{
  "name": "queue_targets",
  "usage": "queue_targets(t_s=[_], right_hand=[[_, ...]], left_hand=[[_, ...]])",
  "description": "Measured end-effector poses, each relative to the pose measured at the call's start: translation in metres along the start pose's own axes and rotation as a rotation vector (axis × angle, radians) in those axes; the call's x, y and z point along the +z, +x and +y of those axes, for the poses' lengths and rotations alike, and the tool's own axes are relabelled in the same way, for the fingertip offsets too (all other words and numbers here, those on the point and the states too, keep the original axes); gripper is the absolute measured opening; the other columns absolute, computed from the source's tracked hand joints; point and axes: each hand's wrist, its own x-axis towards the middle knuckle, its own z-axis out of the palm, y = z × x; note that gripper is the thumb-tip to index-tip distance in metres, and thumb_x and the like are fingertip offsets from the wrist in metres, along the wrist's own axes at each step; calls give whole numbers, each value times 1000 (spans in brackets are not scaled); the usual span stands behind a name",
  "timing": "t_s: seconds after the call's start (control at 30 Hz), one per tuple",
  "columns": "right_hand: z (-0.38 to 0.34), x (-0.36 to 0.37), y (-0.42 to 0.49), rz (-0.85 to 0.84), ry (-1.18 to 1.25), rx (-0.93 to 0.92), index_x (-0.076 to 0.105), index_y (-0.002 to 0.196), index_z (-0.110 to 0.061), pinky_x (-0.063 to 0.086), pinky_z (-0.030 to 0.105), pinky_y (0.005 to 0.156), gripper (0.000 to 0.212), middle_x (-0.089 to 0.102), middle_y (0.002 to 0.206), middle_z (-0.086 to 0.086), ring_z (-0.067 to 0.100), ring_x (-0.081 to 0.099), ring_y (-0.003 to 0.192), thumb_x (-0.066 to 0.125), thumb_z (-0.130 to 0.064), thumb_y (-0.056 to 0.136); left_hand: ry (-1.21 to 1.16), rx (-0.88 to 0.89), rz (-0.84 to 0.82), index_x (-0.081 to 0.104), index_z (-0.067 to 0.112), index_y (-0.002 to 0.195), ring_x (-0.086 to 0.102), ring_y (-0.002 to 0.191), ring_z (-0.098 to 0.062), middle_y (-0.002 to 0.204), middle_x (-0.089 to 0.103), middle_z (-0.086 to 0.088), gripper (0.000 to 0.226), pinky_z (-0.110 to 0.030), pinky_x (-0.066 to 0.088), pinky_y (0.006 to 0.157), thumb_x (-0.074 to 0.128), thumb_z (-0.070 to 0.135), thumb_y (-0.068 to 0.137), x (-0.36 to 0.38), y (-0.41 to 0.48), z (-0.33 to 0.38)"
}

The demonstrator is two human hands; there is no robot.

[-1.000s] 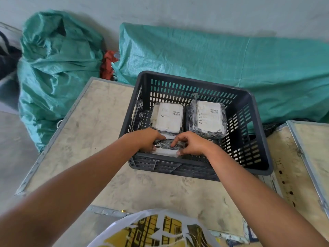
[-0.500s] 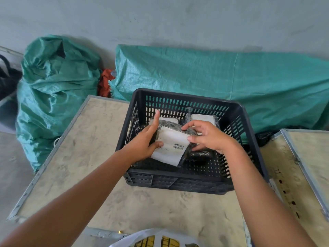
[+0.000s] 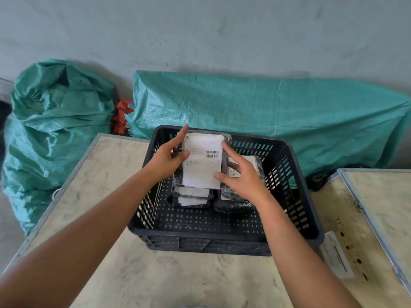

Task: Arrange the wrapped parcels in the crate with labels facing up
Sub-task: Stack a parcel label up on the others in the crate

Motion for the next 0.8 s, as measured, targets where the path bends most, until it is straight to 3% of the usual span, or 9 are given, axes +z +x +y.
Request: queue_targets(t_s=[0.07,0.17,0.3,0.4,0.47,0.57,0.63,0.7,0.8], right_hand=[[2,5,11,8,-49,52,28,158,-47,30,20,116,97,34,160,-23,-2,33,144,85,-20,84],[9,13,30,-33,-158,145,14,164,-34,23,29,120,117,19,170,-8,6,21,151,91,-20,78],[28,24,49,-100,-290,206,-1,164,-30,28,38,121,131,22,169,4,23,25,153,93,-20,74],[43,38,54,-85,-389,236,-4,163,-39,37,49,117,127,33,161,15,33,36,147,89,-17,79],[53,46,55,-93,-463,241,-3,163,-37,36,52,117,123,33,161,18,36,34,147,87,-21,82],[65,47,57,-82,-496,240,4,165,-31,33,52,118,114,33,163,16,36,31,148,85,-28,84],[71,44,56,-82,-504,211,8,165,-29,32,50,119,110,32,164,14,35,31,148,83,-33,85],[76,43,56,-108,-541,197,6,166,-30,25,50,122,105,21,168,13,36,22,152,78,-38,90],[78,46,55,-157,-650,223,0,165,-30,17,50,124,97,6,171,16,38,8,155,66,-47,96]], left_hand=[[7,-36,44,34,58,149,30,131,22,152,36,31,64,-17,35,110,60,22,102,9,9,-5],[72,-110,134,42,50,148,50,127,3,154,44,14,55,-17,42,103,59,25,102,27,17,-17],[80,-201,151,40,45,151,34,148,-21,162,35,-4,59,-43,39,115,59,21,102,47,21,-36],[91,-222,76,19,45,158,11,151,-16,169,10,-6,77,-21,32,113,60,14,100,57,13,-52],[149,-219,-8,6,46,159,4,153,-25,169,-10,-8,90,-23,25,112,63,12,98,62,8,-62],[193,-240,-95,-2,52,157,23,150,-30,164,-32,-3,94,-4,42,91,63,17,99,65,7,-74],[227,-231,-104,-6,57,154,37,143,-33,162,-37,1,93,-10,52,73,61,20,100,66,10,-79],[265,-221,-104,-8,58,153,37,143,-37,161,-38,1,93,-25,56,80,60,22,101,66,11,-82],[303,-228,-112,-2,50,158,35,144,-41,163,-35,-4,88,-24,48,86,59,20,101,65,14,-84]])
